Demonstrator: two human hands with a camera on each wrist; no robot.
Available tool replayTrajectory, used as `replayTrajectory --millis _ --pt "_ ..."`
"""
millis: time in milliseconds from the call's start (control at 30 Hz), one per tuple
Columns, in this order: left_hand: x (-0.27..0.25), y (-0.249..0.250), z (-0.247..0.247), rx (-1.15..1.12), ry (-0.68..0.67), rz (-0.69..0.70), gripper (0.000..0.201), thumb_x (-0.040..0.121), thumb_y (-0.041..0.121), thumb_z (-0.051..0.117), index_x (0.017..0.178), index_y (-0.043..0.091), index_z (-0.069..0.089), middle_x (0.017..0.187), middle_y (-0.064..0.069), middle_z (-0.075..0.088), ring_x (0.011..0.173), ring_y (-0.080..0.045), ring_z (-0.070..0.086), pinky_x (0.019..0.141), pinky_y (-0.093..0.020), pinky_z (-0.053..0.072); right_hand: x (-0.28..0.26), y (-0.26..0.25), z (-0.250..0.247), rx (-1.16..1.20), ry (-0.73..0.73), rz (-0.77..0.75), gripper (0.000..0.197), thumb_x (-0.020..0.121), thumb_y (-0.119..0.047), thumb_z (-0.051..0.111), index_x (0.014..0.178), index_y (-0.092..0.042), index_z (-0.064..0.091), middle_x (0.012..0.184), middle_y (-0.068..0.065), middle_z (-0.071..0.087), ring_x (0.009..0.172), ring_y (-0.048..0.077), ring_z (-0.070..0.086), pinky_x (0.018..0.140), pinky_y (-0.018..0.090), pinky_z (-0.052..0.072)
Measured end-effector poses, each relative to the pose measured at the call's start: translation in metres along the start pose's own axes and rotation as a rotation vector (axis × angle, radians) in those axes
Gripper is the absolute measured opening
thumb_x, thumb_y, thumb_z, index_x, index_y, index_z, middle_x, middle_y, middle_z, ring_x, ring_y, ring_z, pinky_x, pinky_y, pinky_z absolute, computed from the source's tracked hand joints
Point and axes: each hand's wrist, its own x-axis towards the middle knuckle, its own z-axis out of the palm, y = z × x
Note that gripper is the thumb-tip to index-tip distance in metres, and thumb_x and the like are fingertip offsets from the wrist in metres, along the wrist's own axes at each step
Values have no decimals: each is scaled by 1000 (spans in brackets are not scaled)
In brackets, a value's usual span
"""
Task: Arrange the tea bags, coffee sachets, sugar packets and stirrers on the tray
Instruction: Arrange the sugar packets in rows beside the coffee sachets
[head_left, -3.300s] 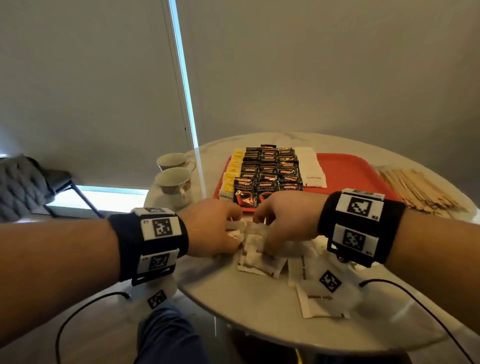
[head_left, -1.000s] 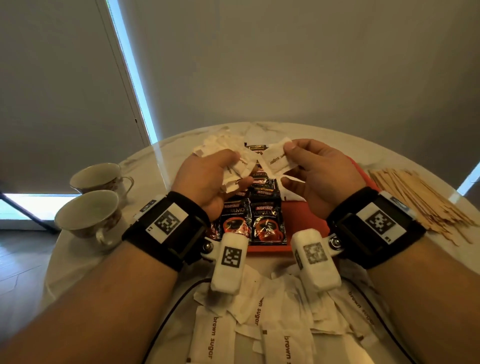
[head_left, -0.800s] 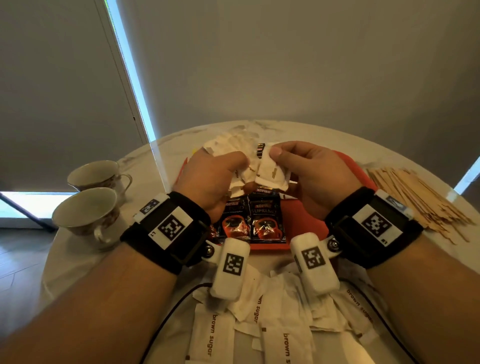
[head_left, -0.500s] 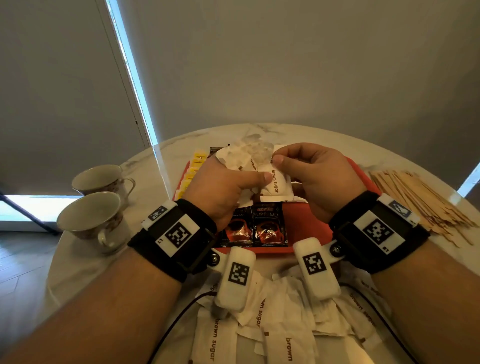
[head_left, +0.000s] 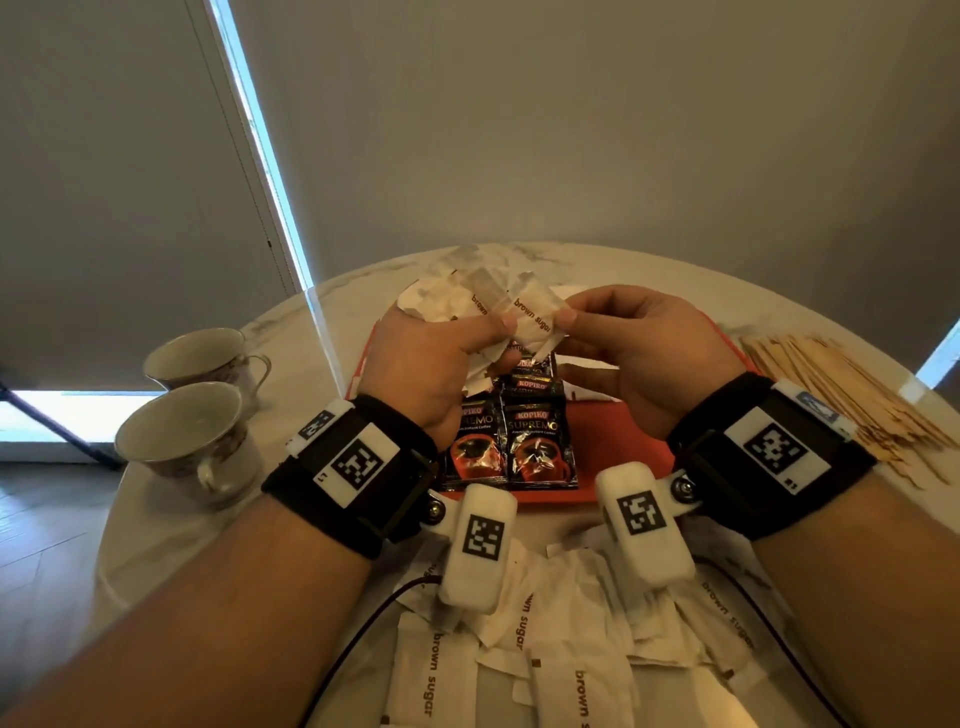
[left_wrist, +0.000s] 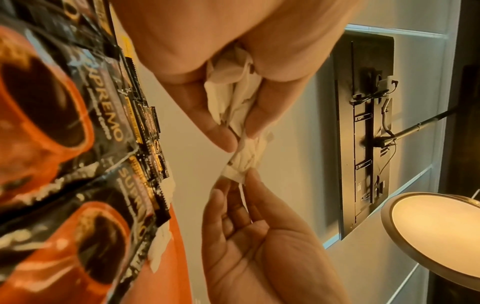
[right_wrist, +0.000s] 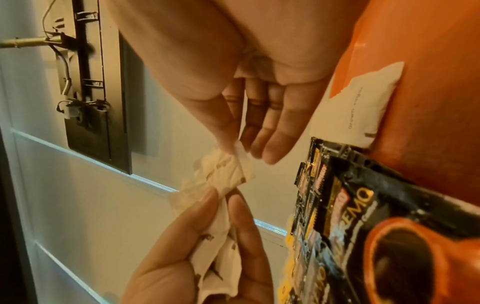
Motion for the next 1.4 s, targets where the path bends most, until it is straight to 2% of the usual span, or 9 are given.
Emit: replayTrajectory --millis 167,333,467,700,867,1100,1200,1267,1400 --pt "2 2 -2 -10 28 -71 35 85 -5 77 118 -7 65 88 -18 78 71 -24 76 57 -29 61 10 -2 -12 34 133 79 10 95 -2 65 89 -10 66 81 8 76 69 18 72 56 27 57" --pt "7 5 -8 -14 43 -62 17 87 -6 75 99 3 67 77 -9 77 73 -21 76 64 -32 64 17 0 -37 -152 267 281 14 99 -1 55 92 -9 65 70 5 74 48 10 65 47 23 48" --pt "7 5 -8 -26 49 -60 26 87 -6 75 110 -1 64 76 -9 77 71 -21 76 60 -31 63 15 6 -44 -324 251 385 9 96 -1 61 95 -5 69 107 23 75 68 21 59 56 27 43" --pt "8 9 -10 -15 63 -65 20 88 -4 75 104 3 66 73 -9 77 67 -19 75 61 -31 64 16 7 -42 -410 229 442 7 93 -3 68 97 -8 71 113 21 74 84 24 61 59 26 50" --pt "8 11 -10 -17 77 -63 21 87 -5 75 105 3 67 74 -9 77 67 -19 75 62 -30 64 17 7 -40 -402 224 443 12 96 2 61 100 -4 70 96 17 71 67 17 60 62 26 53" --pt "9 11 -10 -3 69 -72 18 87 -5 76 102 2 68 79 -12 76 69 -19 75 59 -28 62 14 8 -36 -326 315 288 12 94 5 60 98 -4 68 83 13 65 66 19 61 61 29 55" --pt "10 9 -10 -2 61 -100 23 88 -3 76 109 -1 65 81 -14 76 71 -21 75 57 -27 60 11 10 -25 -289 222 308 5 96 -2 63 99 -1 66 73 10 65 55 15 61 62 29 54" --pt "9 7 -9 -6 54 -137 26 90 -1 75 113 -2 63 81 -15 77 70 -22 76 56 -28 60 11 12 -18 -279 137 384 7 98 -6 61 97 -2 66 79 10 69 61 16 64 69 29 54" --pt "2 10 -5 -16 6 -226 6 94 -1 67 99 -2 65 77 -18 75 66 -25 75 54 -31 61 12 8 -17 -240 120 386 9 99 -9 61 97 -2 65 79 10 66 65 16 62 70 28 52"
